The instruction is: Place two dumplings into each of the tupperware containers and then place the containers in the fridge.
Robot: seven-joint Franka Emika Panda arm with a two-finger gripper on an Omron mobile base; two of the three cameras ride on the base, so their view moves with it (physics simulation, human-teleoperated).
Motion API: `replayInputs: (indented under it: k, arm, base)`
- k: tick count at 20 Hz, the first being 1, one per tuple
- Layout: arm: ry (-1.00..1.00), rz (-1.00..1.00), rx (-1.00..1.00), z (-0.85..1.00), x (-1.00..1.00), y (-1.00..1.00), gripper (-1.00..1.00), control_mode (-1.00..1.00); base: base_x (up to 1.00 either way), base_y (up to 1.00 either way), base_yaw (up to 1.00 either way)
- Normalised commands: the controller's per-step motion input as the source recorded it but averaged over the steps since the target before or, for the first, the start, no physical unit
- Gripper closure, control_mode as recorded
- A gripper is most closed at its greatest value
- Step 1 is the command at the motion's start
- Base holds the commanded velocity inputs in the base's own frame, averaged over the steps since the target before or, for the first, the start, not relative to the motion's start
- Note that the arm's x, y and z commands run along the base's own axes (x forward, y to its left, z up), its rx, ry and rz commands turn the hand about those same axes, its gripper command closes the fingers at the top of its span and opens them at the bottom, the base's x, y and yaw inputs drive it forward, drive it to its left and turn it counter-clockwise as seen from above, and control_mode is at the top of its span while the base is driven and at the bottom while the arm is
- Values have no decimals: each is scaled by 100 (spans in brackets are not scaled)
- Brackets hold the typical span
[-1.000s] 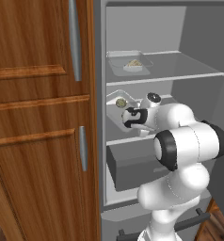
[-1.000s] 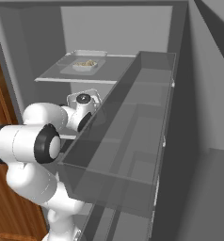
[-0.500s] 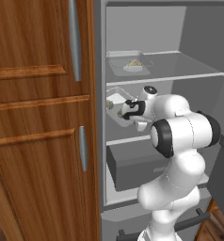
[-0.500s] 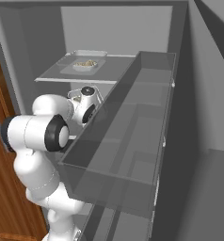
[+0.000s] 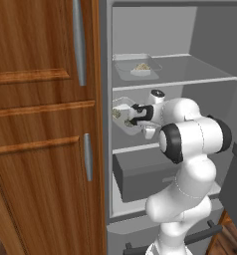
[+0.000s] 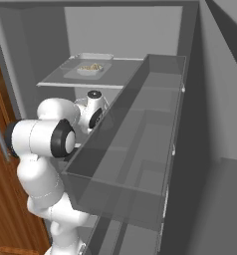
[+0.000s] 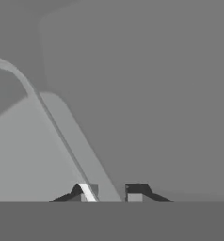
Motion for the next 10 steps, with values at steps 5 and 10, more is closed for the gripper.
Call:
replayInputs:
  k: [5,10]
  arm:
    - [-9,0,1,-12,-6,-1,-100,-100]
    - [-25,0,6,-4,-37,-4,-100,-100]
  base:
    - [0,0,0]
    - [0,0,0]
